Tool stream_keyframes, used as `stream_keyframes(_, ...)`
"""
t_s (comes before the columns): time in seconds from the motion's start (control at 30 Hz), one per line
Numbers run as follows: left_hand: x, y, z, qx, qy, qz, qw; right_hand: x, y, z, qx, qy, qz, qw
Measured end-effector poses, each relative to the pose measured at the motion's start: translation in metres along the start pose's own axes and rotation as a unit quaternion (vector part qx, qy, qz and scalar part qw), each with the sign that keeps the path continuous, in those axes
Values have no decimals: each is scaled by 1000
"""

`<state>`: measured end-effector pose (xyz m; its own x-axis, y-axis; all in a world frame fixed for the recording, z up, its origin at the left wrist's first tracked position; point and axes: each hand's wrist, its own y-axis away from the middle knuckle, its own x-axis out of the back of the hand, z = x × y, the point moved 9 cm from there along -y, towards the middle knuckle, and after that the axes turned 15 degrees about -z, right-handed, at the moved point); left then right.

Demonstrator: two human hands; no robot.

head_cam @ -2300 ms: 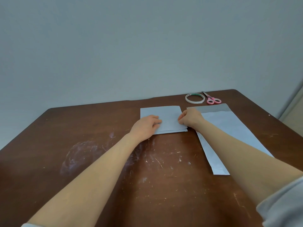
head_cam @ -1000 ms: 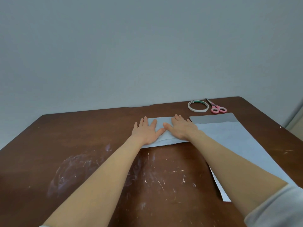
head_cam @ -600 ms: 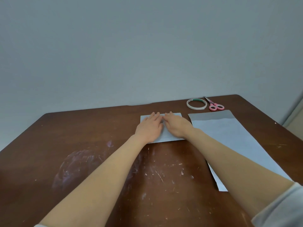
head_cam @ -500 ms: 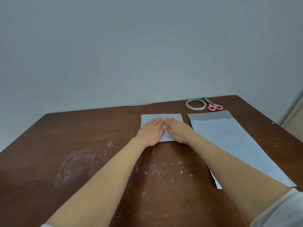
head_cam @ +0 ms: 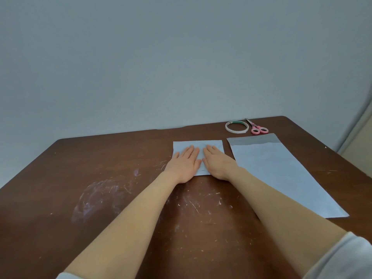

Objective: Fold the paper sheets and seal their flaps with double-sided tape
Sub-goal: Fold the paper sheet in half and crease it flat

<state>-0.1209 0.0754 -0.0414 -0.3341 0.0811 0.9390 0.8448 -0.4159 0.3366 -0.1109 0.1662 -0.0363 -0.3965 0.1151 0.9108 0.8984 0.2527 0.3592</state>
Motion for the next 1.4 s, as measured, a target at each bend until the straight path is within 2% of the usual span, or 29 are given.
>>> stream_keyframes(0.47, 1, -3, -10, 33, 33, -4, 999, 0, -3, 7, -18, -14, -11, 1000)
stream_keyframes(0.6, 12, 3, -17, 67, 13, 3, 998, 7, -3, 8, -23, -45, -36, 998)
stream_keyframes(0.67, 25, 3, -21, 83, 5, 42, 996, 23, -1, 13, -38, -69, 12, 997)
stream_keyframes(0.77, 37, -5, -17, 49, 40, 79, 995, 38, -3, 16, -42, -75, 84, 993)
stream_keyframes(0.9, 26, -28, -3, 1, 43, 18, 999, 26, -25, 5, -8, -50, 26, 998)
stream_keyframes(1.03, 14, -38, -14, 22, 41, -23, 999, 13, -45, 5, -17, -57, -18, 998)
stream_keyframes(1.3, 6, -30, -44, 80, 57, -35, 995, 9, -40, 19, -53, -22, -34, 998)
stream_keyframes(1.4, 9, -23, -52, 89, 78, -36, 992, 15, -31, 27, -75, -43, -19, 996)
